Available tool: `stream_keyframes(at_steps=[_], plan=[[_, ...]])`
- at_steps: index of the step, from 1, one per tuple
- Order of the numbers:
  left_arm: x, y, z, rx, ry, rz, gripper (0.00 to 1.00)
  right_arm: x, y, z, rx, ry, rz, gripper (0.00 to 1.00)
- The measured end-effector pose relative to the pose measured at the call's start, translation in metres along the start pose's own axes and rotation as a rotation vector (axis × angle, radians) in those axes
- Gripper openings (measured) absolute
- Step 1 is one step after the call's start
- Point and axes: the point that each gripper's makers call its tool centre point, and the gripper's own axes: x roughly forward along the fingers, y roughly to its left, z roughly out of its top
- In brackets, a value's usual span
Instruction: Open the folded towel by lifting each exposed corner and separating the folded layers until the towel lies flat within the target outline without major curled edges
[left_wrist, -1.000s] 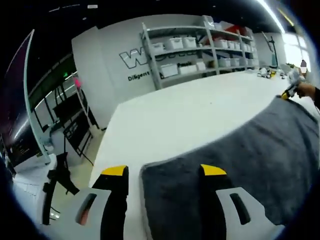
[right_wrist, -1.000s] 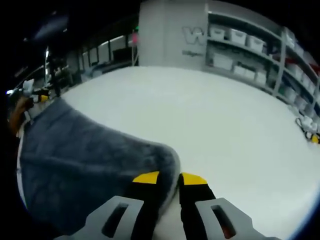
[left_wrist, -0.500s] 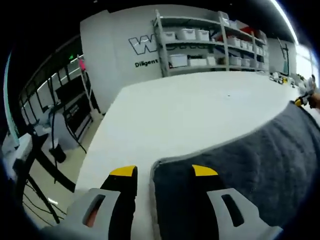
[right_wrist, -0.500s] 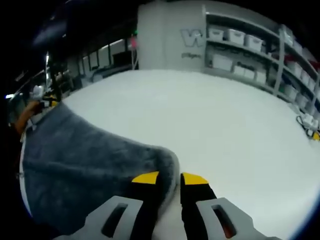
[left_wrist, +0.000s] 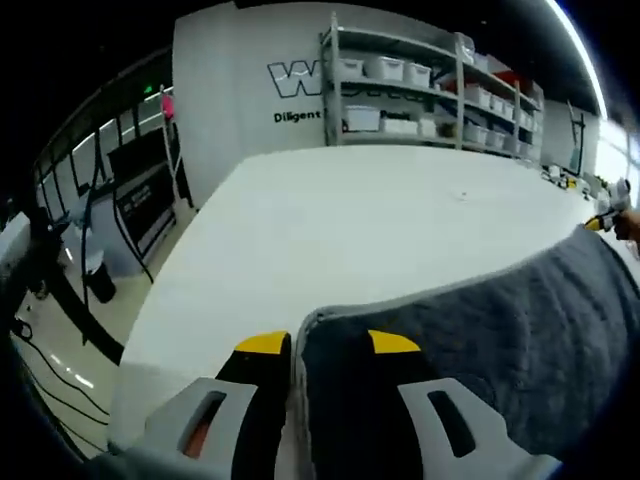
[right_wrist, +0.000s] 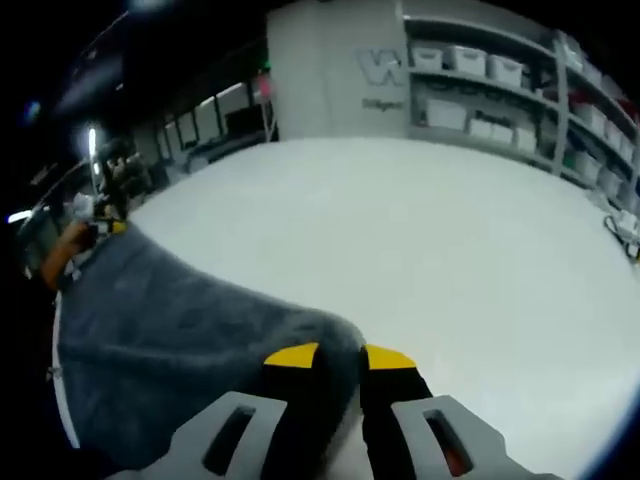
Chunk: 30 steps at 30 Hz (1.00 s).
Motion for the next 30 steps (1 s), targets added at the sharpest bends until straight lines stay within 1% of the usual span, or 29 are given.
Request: stream_keyframes(at_steps=[1,2,3,4,6,7,8,9,10,12,14,16,20,21,23,25,27,30], plan=[[-0.002,0.000,0.001,-0.001,-0.009,0.001,0.28,-0.002,-0.004,0.005,0.024,-0.020,-0.014,0.10],[-0.003,0.000,0.001,-0.001,-0.016,0.005,0.28,-0.004,-0.010,0.006,0.023,-0.020,-0.040,0.09],[-0.006,-0.004,0.000,0.001,-0.021,0.009,0.28,-0.004,-0.012,0.005,0.004,-0.013,-0.052,0.08],[-0.007,-0.005,0.000,0.001,-0.023,0.010,0.28,-0.003,-0.014,0.001,-0.022,0.009,-0.068,0.06],[-0.008,-0.009,-0.005,0.007,-0.016,0.015,0.28,0.002,-0.012,-0.009,-0.077,0.062,-0.079,0.06],[-0.008,-0.009,-0.007,0.014,-0.010,0.021,0.27,0.005,-0.009,-0.013,-0.104,0.078,-0.074,0.06],[-0.007,-0.008,-0.010,0.021,-0.005,0.026,0.27,0.008,-0.005,-0.017,-0.108,0.097,-0.063,0.07],[-0.006,-0.005,-0.009,0.019,-0.003,0.024,0.27,0.010,-0.006,-0.009,-0.148,0.057,-0.076,0.07],[-0.004,-0.002,-0.006,0.008,-0.007,0.020,0.27,0.010,-0.007,-0.012,-0.136,0.084,-0.090,0.07],[-0.003,-0.001,-0.006,-0.004,-0.008,0.015,0.26,0.011,-0.008,-0.011,-0.144,0.100,-0.100,0.06],[-0.002,-0.001,-0.006,-0.004,-0.009,0.014,0.24,0.012,-0.013,-0.010,-0.184,0.112,-0.118,0.00],[-0.001,-0.004,-0.005,-0.004,-0.009,0.001,0.17,0.014,-0.014,-0.008,-0.207,0.114,-0.130,0.00],[0.001,-0.004,-0.005,-0.008,-0.005,-0.003,0.10,0.016,-0.021,-0.005,-0.211,0.104,-0.141,0.00],[0.003,0.000,-0.004,-0.018,-0.002,-0.004,0.08,0.017,-0.023,-0.004,-0.209,0.099,-0.148,0.00],[0.004,0.003,-0.004,-0.037,-0.002,-0.005,0.03,0.018,-0.028,-0.002,-0.211,0.087,-0.163,0.00],[0.004,0.003,-0.004,-0.046,-0.007,0.004,0.02,0.021,-0.031,0.001,-0.228,0.077,-0.183,0.00],[0.004,0.002,-0.003,-0.046,-0.014,0.004,0.02,0.023,-0.036,0.006,-0.257,0.069,-0.223,0.00],[0.004,0.002,0.004,-0.057,-0.043,0.003,0.02,0.027,-0.041,0.013,-0.288,0.046,-0.265,0.00]])
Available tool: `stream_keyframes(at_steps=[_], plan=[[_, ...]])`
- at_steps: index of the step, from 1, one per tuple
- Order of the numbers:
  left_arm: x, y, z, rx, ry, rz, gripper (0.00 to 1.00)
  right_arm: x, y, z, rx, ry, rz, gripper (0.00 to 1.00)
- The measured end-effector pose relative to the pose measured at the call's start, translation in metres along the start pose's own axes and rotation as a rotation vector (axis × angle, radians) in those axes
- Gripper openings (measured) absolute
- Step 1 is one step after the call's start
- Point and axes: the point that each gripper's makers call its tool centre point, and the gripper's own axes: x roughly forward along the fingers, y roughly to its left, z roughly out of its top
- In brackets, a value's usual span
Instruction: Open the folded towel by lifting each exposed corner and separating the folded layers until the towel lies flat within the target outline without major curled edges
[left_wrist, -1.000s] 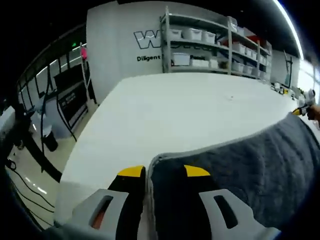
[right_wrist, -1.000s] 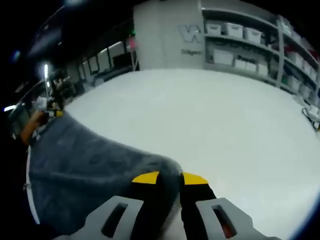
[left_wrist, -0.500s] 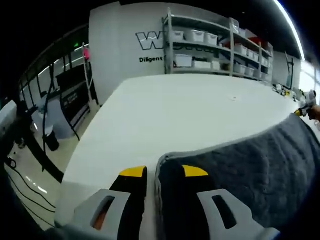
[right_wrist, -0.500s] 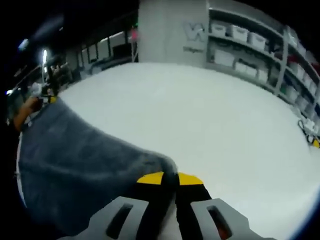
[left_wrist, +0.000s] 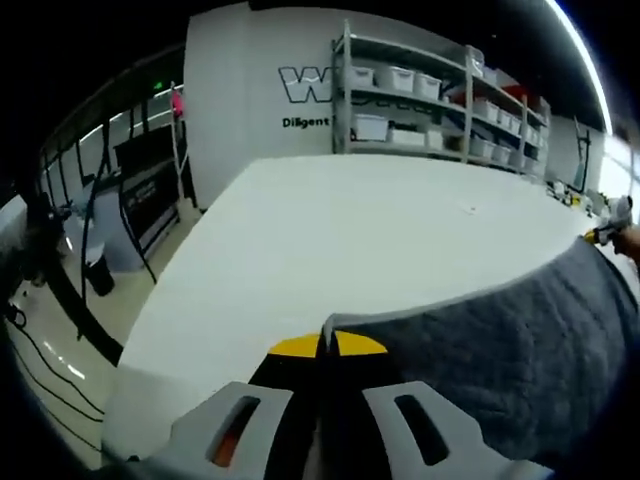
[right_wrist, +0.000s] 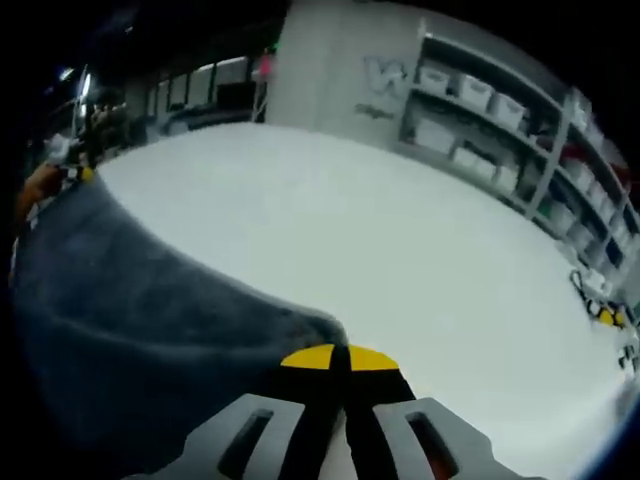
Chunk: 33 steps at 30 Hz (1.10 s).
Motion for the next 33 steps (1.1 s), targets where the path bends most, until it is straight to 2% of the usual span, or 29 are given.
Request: stream_keyframes(at_steps=[4,7,15,20,27,33], plan=[[0.003,-0.004,0.007,-0.029,-0.032,-0.008,0.02,0.011,-0.008,0.003,-0.012,-0.012,-0.043,0.00],[0.013,0.002,0.016,-0.024,-0.054,-0.004,0.01,0.015,-0.011,0.006,-0.006,-0.021,-0.060,0.00],[0.031,0.004,0.019,0.002,-0.061,0.022,0.01,0.023,-0.017,0.011,-0.019,-0.022,-0.071,0.00],[0.046,0.003,0.022,0.035,-0.041,0.033,0.01,0.029,-0.023,0.015,-0.004,-0.020,-0.078,0.00],[0.063,0.004,0.028,0.058,-0.032,0.040,0.01,0.049,-0.034,0.027,-0.003,-0.006,-0.045,0.00],[0.071,0.002,0.032,0.080,-0.042,0.034,0.01,0.063,-0.041,0.034,0.004,-0.005,-0.072,0.00]])
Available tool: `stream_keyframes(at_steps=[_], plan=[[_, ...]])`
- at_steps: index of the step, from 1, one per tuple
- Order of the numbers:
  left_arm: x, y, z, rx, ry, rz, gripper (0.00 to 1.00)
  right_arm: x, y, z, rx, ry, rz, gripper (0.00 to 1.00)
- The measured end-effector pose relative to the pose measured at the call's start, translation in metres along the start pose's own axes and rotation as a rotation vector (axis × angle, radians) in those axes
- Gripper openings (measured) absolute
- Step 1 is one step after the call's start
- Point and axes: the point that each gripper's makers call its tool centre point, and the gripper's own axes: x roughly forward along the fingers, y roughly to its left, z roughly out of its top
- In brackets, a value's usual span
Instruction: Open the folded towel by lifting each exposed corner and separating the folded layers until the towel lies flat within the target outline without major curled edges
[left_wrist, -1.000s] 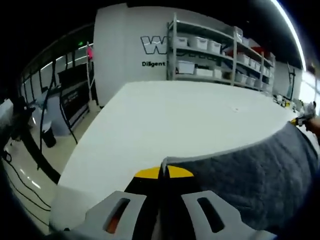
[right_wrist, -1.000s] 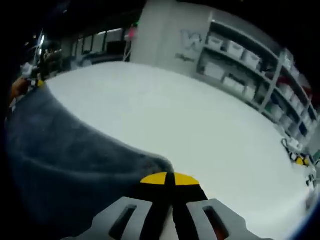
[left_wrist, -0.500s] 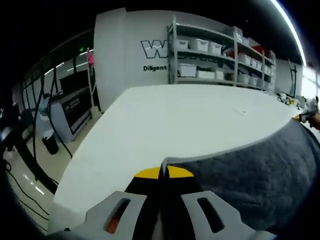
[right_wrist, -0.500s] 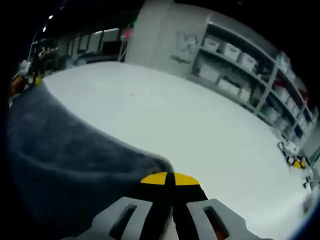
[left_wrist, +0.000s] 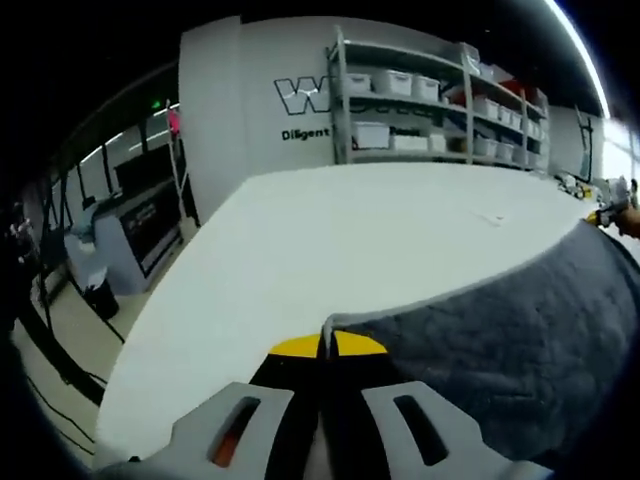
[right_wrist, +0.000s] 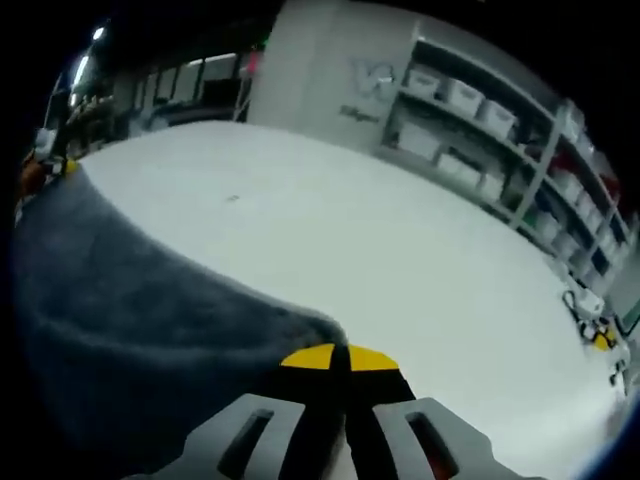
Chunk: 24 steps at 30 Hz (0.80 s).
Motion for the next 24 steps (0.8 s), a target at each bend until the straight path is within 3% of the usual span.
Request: stream_keyframes(at_steps=[15,17,18,24], plan=[[0.028,0.006,0.014,-0.012,-0.015,-0.019,0.01,0.016,-0.009,0.008,0.040,-0.005,-0.015,0.00],[0.036,0.007,0.018,-0.021,-0.016,-0.019,0.01,0.018,-0.010,0.010,0.039,-0.002,-0.016,0.00],[0.050,0.012,0.025,-0.022,-0.014,-0.020,0.01,0.019,-0.010,0.010,0.038,0.000,-0.016,0.00],[0.060,0.010,0.030,-0.003,-0.004,-0.015,0.01,0.027,-0.017,0.014,0.036,0.000,-0.019,0.00]])
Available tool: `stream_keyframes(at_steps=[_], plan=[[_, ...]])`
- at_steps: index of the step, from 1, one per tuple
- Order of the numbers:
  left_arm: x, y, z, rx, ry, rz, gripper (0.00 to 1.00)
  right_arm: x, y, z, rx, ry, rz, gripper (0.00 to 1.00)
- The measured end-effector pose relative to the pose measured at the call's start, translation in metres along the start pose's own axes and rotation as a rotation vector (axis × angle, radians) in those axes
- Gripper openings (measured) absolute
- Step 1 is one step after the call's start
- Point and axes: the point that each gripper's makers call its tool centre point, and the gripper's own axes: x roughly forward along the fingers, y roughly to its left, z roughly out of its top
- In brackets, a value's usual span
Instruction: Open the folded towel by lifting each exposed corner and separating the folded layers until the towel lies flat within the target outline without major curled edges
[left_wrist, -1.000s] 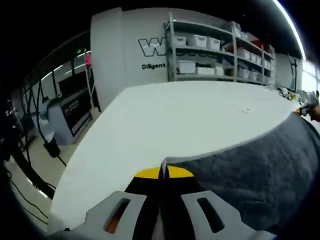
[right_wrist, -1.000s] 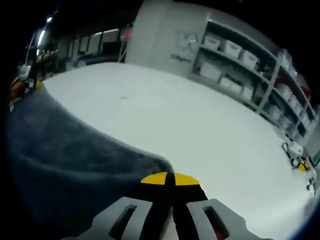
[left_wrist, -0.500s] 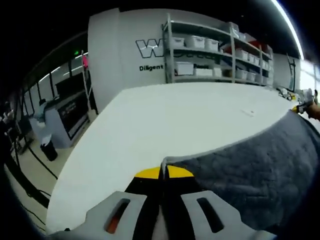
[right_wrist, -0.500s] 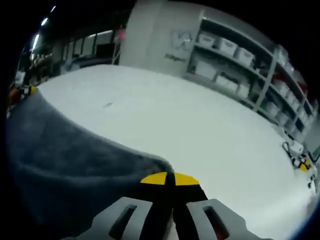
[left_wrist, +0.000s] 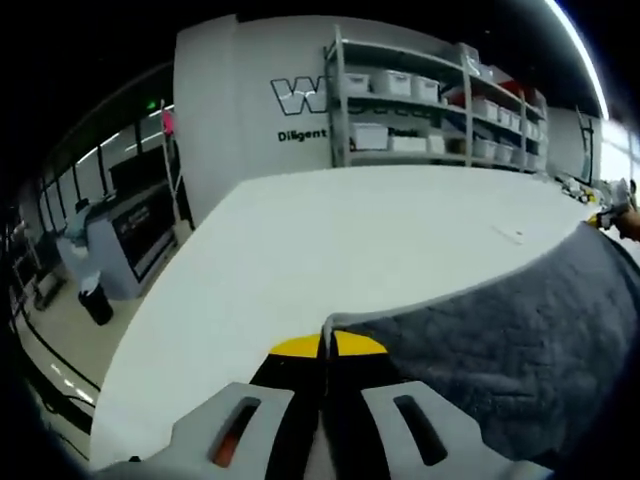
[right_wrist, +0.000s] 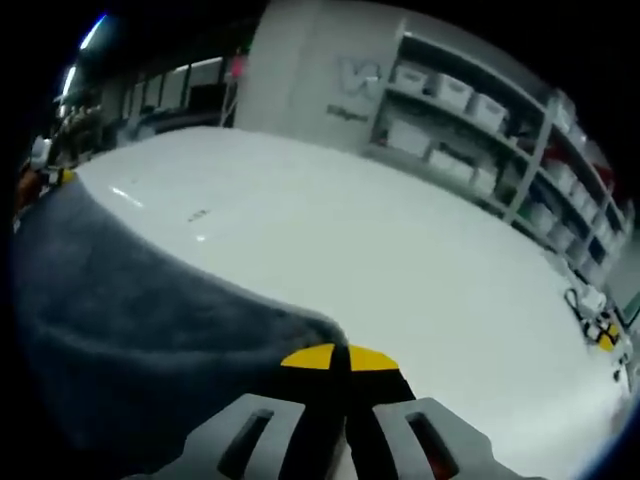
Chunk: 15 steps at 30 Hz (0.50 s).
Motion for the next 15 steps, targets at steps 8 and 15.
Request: stream_keyframes(at_steps=[8,15], plan=[[0.017,0.010,0.009,-0.004,0.025,-0.021,0.01,0.006,-0.003,0.004,0.007,0.015,0.011,0.00],[0.012,0.002,0.006,-0.006,0.012,-0.035,0.01,0.012,-0.009,0.008,0.024,-0.003,0.012,0.00]])
